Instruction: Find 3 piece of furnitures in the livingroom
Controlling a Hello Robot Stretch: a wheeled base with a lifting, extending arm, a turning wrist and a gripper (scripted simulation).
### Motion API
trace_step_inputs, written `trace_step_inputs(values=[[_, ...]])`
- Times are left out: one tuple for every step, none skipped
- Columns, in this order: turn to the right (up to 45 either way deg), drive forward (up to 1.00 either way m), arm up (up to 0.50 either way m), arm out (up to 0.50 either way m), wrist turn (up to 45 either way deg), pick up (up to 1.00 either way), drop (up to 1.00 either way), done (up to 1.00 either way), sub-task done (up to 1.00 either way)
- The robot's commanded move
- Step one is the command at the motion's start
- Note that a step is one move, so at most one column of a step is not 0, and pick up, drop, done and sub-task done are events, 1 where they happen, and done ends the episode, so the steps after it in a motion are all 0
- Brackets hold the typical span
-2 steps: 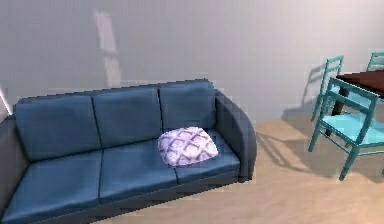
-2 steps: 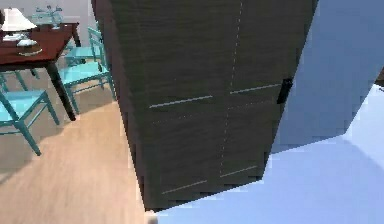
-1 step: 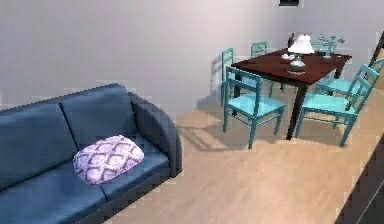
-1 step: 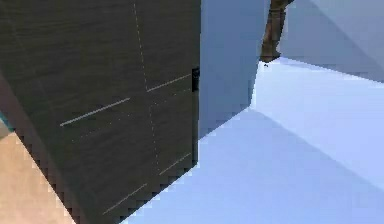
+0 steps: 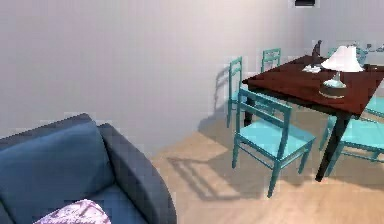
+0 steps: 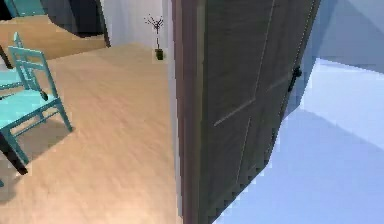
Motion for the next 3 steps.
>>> trace_step_inputs(values=[[-45.0,0.0,0.0,0.0,0.0,0.0,0.0,0.0,0.0],[-21.0,0.0,0.0,0.0,0.0,0.0,0.0,0.0,0.0],[0.0,0.0,0.0,0.0,0.0,0.0,0.0,0.0,1.0]])
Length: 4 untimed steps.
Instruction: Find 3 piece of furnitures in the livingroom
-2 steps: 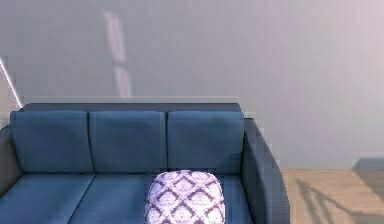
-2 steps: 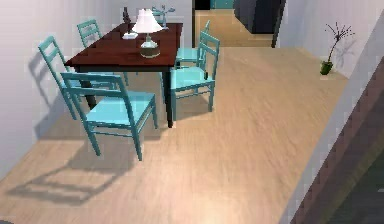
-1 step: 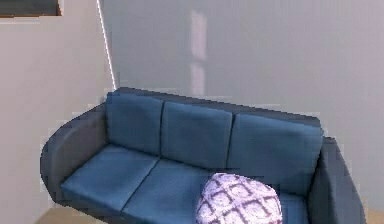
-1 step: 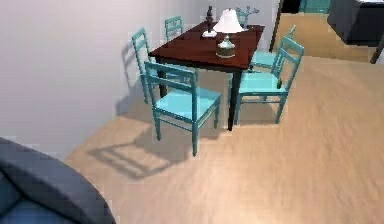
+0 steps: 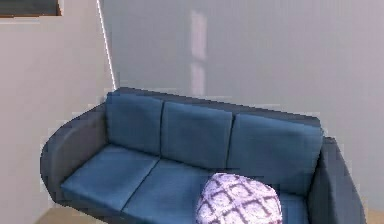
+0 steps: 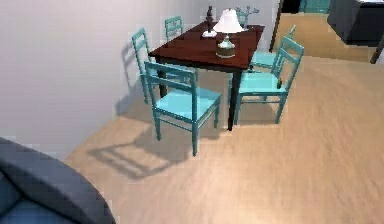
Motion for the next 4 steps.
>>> trace_step_inputs(values=[[45.0,0.0,0.0,0.0,0.0,0.0,0.0,0.0,0.0],[45.0,0.0,0.0,0.0,0.0,0.0,0.0,0.0,0.0],[18.0,0.0,0.0,0.0,0.0,0.0,0.0,0.0,0.0],[0.0,0.6,0.0,0.0,0.0,0.0,0.0,0.0,0.0]])
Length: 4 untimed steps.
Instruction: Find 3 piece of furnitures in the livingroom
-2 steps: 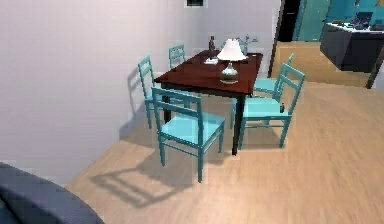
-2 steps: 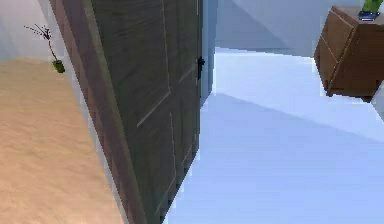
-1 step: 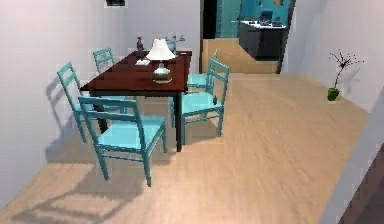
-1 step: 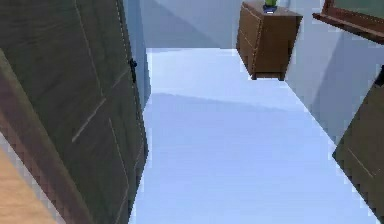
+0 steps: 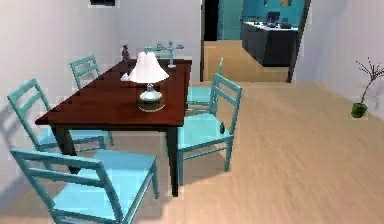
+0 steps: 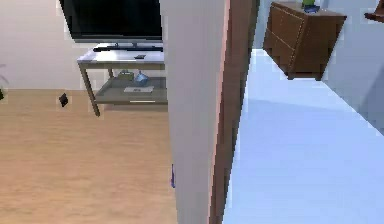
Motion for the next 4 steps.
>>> trace_step_inputs(values=[[-27.0,0.0,0.0,0.0,0.0,0.0,0.0,0.0,0.0],[0.0,0.0,0.0,0.0,0.0,0.0,0.0,0.0,1.0],[45.0,0.0,0.0,0.0,0.0,0.0,0.0,0.0,0.0],[6.0,0.0,0.0,0.0,0.0,0.0,0.0,0.0,0.0]])
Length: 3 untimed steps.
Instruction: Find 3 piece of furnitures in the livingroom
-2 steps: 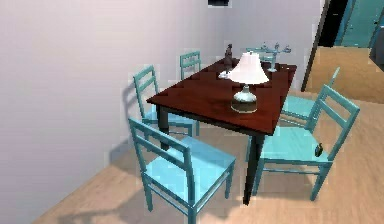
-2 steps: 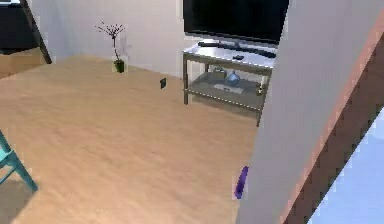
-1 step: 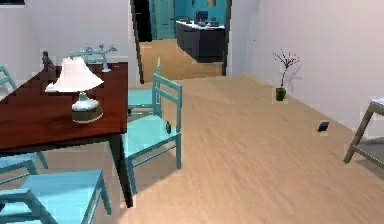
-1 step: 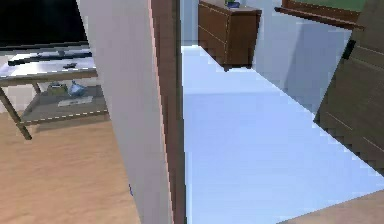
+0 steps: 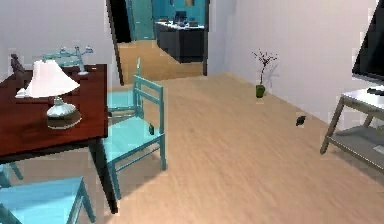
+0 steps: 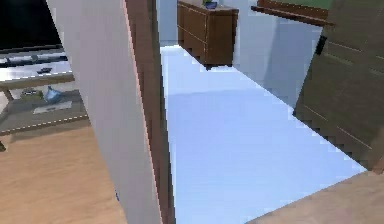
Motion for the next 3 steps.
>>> trace_step_inputs(values=[[0.0,0.4,0.0,0.0,0.0,0.0,0.0,0.0,0.0],[-42.0,0.0,0.0,0.0,0.0,0.0,0.0,0.0,0.0],[0.0,0.0,0.0,0.0,0.0,0.0,0.0,1.0,0.0]])
